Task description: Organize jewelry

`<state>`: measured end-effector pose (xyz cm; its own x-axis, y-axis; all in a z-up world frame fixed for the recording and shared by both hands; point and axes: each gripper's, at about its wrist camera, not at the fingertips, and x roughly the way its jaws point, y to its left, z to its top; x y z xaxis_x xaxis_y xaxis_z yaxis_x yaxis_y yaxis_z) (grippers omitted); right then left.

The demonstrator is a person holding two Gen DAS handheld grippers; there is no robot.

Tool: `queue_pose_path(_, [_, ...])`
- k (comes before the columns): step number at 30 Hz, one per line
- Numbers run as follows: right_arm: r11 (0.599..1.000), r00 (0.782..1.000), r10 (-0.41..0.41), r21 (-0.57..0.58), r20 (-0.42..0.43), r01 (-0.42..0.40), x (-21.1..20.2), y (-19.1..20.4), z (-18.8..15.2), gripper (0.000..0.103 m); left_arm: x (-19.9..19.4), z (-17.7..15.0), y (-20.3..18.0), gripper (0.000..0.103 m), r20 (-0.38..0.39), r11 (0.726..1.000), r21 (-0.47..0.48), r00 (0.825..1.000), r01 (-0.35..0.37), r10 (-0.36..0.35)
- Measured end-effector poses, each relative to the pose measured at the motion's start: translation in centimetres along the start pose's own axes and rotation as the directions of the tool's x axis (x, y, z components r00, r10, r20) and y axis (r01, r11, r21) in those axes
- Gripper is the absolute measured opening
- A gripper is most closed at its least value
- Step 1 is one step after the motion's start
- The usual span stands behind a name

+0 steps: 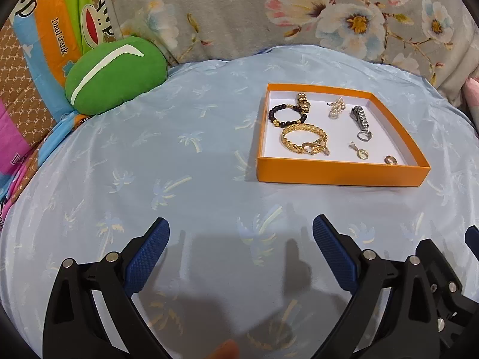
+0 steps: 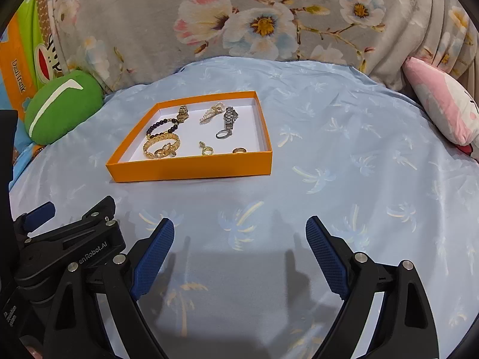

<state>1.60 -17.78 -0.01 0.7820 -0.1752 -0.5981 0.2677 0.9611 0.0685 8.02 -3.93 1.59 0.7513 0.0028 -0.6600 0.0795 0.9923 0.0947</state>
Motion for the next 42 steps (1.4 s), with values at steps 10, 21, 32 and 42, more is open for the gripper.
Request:
queue_pose_path(10, [1.0, 1.0, -0.003, 0.002, -0.002, 0.003, 0.07, 0.09, 0.01, 0.088, -0.12, -0.05, -0.04, 0.094, 0.004, 1.0, 0.005, 1.0, -0.01, 0.01])
queue_pose_path(21, [1.0, 1.0, -0.002, 0.002, -0.002, 0.002, 0.11, 0.01, 0.03, 0.088, -0.21, -0.11, 0.05, 0.094, 0.008, 1.0, 0.012, 1.0, -0.022, 0.022])
queue_pose_path(32, [1.0, 1.0, -0.002, 0.002, -0.002, 0.002, 0.09, -0.02, 0.03, 0.088, -0.2, -0.13, 0.04, 0.094, 0.009, 1.0, 0.012, 1.0, -0.022, 0.022])
queue_pose_path(42, [1.0, 1.0, -0.002, 0.002, -0.002, 0.002, 0.1, -0.03, 0.04, 0.088, -0.2, -0.14, 0.03, 0.095, 0.01, 1.0, 0.012, 1.0, -0.022, 0.022])
